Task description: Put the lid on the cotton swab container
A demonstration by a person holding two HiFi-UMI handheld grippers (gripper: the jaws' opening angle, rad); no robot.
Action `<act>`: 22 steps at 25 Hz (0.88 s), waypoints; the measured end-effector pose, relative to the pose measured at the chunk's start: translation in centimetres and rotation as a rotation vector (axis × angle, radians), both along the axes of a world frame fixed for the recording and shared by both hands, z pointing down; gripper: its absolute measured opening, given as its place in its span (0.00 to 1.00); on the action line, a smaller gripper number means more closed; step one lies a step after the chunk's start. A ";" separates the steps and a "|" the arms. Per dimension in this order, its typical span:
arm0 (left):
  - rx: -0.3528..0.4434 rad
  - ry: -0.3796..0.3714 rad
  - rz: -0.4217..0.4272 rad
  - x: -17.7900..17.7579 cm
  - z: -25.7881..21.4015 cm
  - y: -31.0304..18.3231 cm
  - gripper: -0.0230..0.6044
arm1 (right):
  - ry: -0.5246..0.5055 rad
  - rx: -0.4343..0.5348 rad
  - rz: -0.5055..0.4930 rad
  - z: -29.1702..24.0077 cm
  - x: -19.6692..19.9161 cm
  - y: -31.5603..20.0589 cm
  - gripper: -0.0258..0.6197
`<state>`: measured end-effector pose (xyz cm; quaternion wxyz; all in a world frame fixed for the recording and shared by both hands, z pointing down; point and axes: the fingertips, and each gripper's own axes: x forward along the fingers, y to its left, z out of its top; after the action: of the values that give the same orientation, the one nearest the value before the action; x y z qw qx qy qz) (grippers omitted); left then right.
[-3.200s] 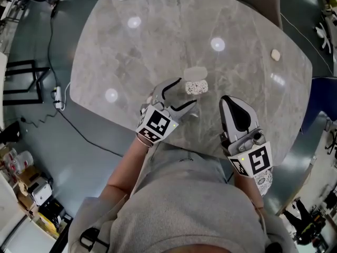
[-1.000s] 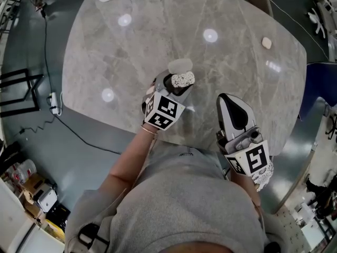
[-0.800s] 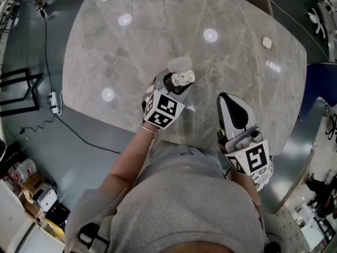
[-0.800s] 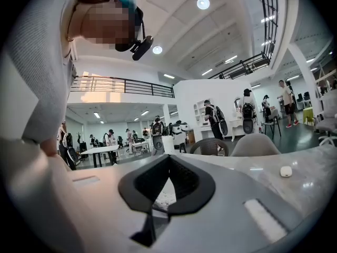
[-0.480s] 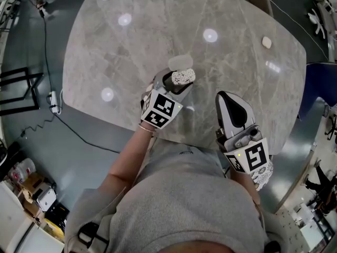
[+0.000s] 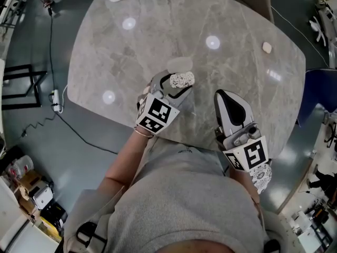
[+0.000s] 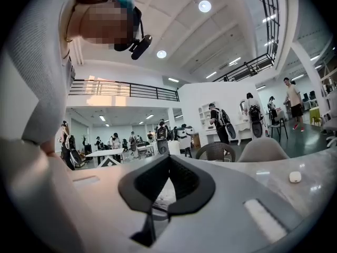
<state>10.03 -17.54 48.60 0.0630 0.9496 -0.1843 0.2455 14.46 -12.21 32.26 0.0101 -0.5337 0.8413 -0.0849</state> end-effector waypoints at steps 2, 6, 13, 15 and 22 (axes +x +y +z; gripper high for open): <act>0.004 0.009 0.004 -0.2 -0.7 0.2 0.48 | 0.001 0.006 -0.012 -0.2 -0.3 0.0 0.04; 0.001 0.060 0.024 -0.6 -2.8 0.9 0.48 | 0.001 0.027 -0.028 -1.0 -0.7 -0.1 0.04; 0.011 0.044 0.046 -2.0 -5.2 1.6 0.48 | 0.006 0.063 -0.065 -2.2 -1.7 -0.6 0.04; 0.014 0.045 0.050 -2.2 -6.0 1.7 0.48 | 0.011 0.073 -0.076 -2.4 -2.0 -0.6 0.04; 0.036 0.063 0.052 -3.5 -9.5 2.3 0.48 | 0.027 0.086 -0.117 -2.9 -2.9 -0.6 0.04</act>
<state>6.53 -15.20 39.08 0.0451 0.9623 -0.1618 0.2139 11.61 -12.85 29.35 0.0165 -0.4840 0.8739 -0.0420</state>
